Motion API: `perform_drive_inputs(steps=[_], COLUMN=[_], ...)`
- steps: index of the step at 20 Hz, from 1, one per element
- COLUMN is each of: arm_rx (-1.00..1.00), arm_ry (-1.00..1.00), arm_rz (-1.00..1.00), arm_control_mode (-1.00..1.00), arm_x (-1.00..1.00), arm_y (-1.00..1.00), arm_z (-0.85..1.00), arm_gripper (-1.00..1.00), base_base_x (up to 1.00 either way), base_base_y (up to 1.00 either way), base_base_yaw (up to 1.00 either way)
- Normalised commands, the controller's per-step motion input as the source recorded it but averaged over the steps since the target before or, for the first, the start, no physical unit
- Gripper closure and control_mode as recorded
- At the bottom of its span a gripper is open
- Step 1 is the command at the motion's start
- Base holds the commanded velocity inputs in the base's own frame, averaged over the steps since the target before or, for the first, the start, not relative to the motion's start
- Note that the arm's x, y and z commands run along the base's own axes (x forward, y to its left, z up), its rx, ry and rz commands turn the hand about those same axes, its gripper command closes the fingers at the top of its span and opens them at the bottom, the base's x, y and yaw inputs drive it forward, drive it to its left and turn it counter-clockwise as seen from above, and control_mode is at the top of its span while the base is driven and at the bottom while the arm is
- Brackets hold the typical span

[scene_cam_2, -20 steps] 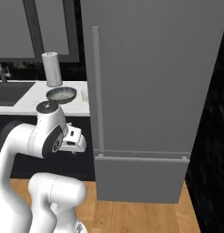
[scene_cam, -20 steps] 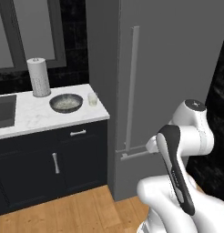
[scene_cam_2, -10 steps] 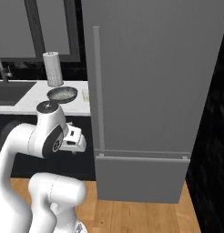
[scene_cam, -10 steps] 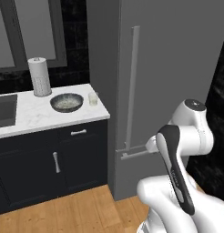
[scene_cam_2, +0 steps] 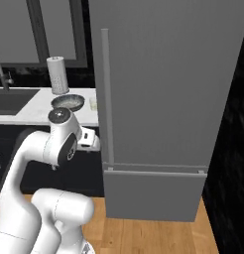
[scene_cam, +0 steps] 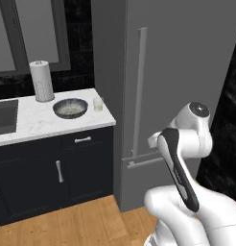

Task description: Grab a lemon wedge from the fridge and one ice cube from the ice bowl, and put them in the glass of lemonade.

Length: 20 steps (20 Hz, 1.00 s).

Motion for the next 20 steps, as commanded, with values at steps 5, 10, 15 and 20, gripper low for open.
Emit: perform_drive_inputs(steps=[5, 10, 15, 20], arm_rx=[0.0, 0.01, 0.02, 0.06], arm_ry=[-0.24, -0.08, -0.04, -0.18], arm_rz=[-0.01, -0.03, -0.01, 0.0], arm_control_mode=[-1.0, -1.0, -1.0, -1.0], arm_x=[0.77, 0.64, 0.4, 0.16], arm_y=[-0.14, -0.03, -0.18, -0.11], arm_z=[0.23, 0.33, 0.42, 0.43], arm_gripper=[-1.0, -1.0, -1.0, -1.0], base_base_x=[0.0, 0.0, 0.0, 0.0], base_base_y=[0.0, 0.0, 0.0, 0.0], base_base_yaw=[0.0, 0.0, 0.0, 0.0])
